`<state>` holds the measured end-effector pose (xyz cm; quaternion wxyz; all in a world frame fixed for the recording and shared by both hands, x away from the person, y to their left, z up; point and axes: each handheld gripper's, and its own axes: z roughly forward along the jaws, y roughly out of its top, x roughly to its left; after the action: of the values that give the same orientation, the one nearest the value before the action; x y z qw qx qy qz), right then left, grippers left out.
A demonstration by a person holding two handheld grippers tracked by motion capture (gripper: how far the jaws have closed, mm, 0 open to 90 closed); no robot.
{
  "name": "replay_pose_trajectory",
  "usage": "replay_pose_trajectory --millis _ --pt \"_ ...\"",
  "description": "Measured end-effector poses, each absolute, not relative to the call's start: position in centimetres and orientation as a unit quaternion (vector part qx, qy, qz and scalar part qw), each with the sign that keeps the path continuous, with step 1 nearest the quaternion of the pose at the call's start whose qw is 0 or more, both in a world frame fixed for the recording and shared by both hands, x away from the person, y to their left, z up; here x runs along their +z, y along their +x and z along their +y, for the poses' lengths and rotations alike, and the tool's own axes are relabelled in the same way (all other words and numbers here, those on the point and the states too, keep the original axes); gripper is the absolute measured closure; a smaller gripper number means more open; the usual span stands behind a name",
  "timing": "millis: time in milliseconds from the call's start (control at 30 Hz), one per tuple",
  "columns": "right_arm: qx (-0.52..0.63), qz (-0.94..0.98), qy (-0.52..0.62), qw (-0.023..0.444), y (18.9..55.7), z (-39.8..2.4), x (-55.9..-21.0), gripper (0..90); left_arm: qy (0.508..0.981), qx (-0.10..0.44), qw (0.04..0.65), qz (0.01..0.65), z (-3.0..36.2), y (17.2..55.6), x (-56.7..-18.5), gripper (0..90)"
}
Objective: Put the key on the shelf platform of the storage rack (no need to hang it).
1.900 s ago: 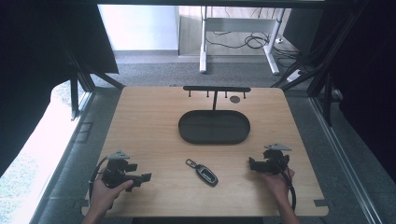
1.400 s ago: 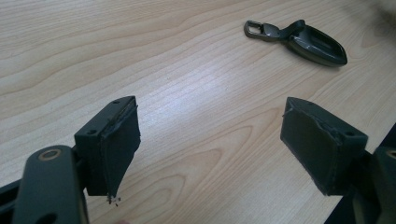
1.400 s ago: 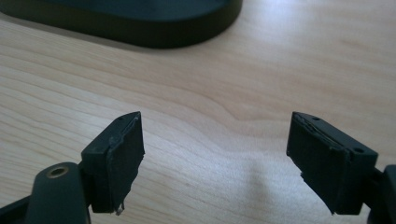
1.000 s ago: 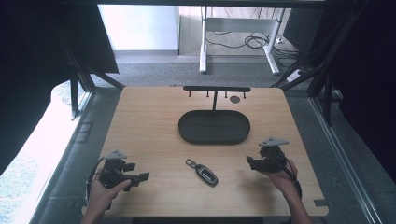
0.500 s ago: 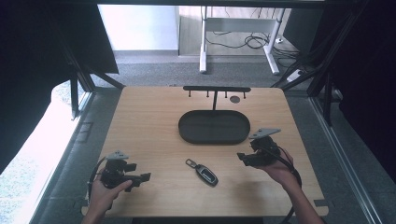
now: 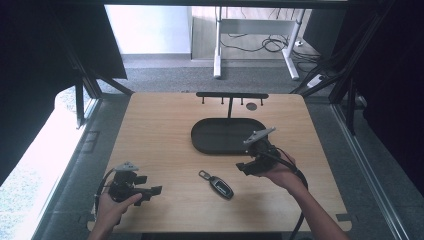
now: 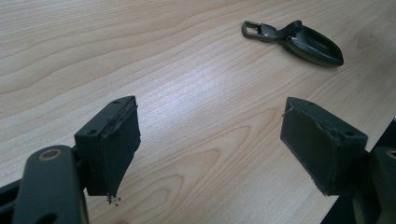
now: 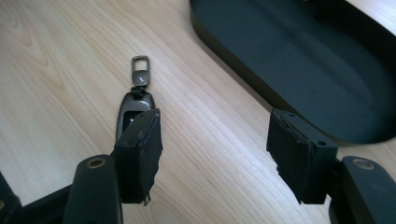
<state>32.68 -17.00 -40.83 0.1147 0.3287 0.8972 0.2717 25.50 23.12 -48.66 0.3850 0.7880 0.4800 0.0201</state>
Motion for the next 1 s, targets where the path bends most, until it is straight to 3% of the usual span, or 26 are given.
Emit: replay_pose_trajectory --millis 1000 --pt "0.214 0.931 0.288 0.068 33.0 -11.4 -44.0 36.6 0.786 0.023 0.386 0.482 23.3 25.5 -48.6 20.1"
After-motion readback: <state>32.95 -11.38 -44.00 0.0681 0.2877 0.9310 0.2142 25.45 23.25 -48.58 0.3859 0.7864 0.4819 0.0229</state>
